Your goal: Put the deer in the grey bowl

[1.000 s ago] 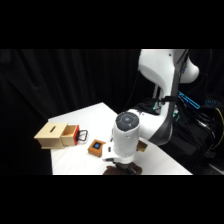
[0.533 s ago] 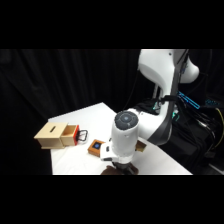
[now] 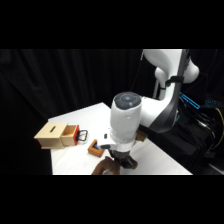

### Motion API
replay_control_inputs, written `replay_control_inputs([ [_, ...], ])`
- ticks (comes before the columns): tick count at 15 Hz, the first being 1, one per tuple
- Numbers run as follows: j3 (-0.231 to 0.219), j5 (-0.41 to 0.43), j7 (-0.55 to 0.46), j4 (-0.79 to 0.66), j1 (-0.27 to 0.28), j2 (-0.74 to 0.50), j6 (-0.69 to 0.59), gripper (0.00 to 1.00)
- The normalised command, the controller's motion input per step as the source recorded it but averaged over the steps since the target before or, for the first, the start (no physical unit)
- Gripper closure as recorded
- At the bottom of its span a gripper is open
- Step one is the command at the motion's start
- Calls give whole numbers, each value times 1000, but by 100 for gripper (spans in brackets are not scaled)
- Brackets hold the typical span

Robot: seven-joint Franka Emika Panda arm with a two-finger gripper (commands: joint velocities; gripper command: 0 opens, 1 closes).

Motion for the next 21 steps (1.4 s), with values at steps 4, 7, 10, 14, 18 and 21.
replay_control_inputs([
  [4, -26, -160, 115, -548, -38, -682, -146, 94],
  [7, -7, -171, 59, -612, -168, -684, -23, 94],
  [10, -23, -130, -26, -571, -250, -616, 41, 94],
  [14, -41, -64, -128, -436, -259, -448, 70, 94],
  [18, -38, 8, -191, -303, -194, -272, 117, 94],
  [21, -10, 74, -196, -193, -104, -86, 165, 94],
])
